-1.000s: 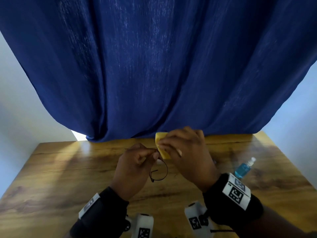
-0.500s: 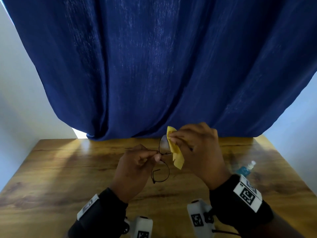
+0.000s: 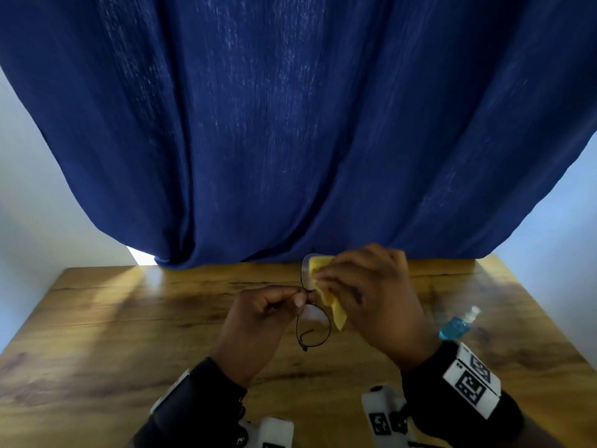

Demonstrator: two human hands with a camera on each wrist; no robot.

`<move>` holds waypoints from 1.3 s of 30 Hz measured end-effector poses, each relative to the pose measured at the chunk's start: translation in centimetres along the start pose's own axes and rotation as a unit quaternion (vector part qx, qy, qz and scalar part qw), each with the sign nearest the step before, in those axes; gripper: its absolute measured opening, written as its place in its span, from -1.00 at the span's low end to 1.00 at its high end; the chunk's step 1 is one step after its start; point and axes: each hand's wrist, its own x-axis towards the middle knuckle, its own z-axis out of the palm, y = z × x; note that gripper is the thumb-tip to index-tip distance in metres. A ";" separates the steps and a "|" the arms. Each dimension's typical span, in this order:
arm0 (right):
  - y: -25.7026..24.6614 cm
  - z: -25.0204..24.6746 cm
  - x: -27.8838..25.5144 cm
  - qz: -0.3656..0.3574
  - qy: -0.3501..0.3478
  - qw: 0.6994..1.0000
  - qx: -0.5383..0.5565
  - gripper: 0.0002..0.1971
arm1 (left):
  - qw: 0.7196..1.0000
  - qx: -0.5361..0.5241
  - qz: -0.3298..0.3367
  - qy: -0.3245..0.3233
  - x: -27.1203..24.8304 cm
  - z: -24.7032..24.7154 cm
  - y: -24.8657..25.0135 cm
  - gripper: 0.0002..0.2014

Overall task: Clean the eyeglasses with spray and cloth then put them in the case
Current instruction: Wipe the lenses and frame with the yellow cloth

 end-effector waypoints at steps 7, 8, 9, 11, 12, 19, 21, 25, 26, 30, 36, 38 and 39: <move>0.6 0.5 0.7 -0.027 0.011 0.999 0.017 -0.84 | 0.999 0.042 0.012 0.000 0.5 0.4 0.2 -0.84; 0.9 0.5 1.0 0.012 0.032 0.999 0.037 -0.81 | 0.998 0.058 0.012 0.007 0.6 0.3 0.2 -0.84; 1.2 0.5 1.3 0.036 0.049 0.996 0.058 -0.80 | 0.997 0.079 0.017 0.013 0.6 0.1 0.0 -0.85; 0.9 0.9 1.5 0.013 0.032 0.997 0.071 -0.81 | 0.993 0.116 0.027 0.016 0.7 -0.1 -0.3 -0.83; 0.6 1.2 1.6 -0.013 0.017 0.998 0.066 -0.83 | 0.992 0.124 0.027 0.016 0.7 -0.1 -0.4 -0.83; 0.2 1.7 2.3 0.012 0.007 0.997 0.081 -0.91 | 0.989 0.135 0.047 0.035 1.3 -0.7 -0.5 -0.83; 0.2 1.7 1.8 -0.020 0.000 0.997 0.068 -0.89 | 0.983 0.165 0.070 0.033 1.4 -0.7 -0.3 -0.83; 1.0 1.4 2.1 0.046 0.046 0.994 0.088 -0.86 | 0.970 0.222 0.090 0.033 1.2 -0.2 0.2 -0.82; 0.5 1.5 2.0 0.019 0.041 0.996 0.078 -0.86 | 0.967 0.233 0.095 0.034 1.1 0.0 0.1 -0.83; 0.5 1.5 0.9 -0.072 0.022 0.996 0.043 -0.85 | 0.957 0.261 0.116 0.050 1.1 -0.2 -0.1 -0.86; 0.4 0.9 0.7 -0.123 0.028 0.992 0.013 -0.89 | 0.955 0.270 0.106 0.062 0.5 0.0 0.0 -0.77; 0.9 0.8 0.7 -0.122 0.030 0.992 0.003 -0.88 | 0.955 0.274 0.104 0.055 0.6 0.0 0.1 -0.79; 1.3 0.7 0.8 -0.090 0.046 0.995 0.015 -0.89 | 0.956 0.271 0.101 0.052 0.6 0.0 0.2 -0.83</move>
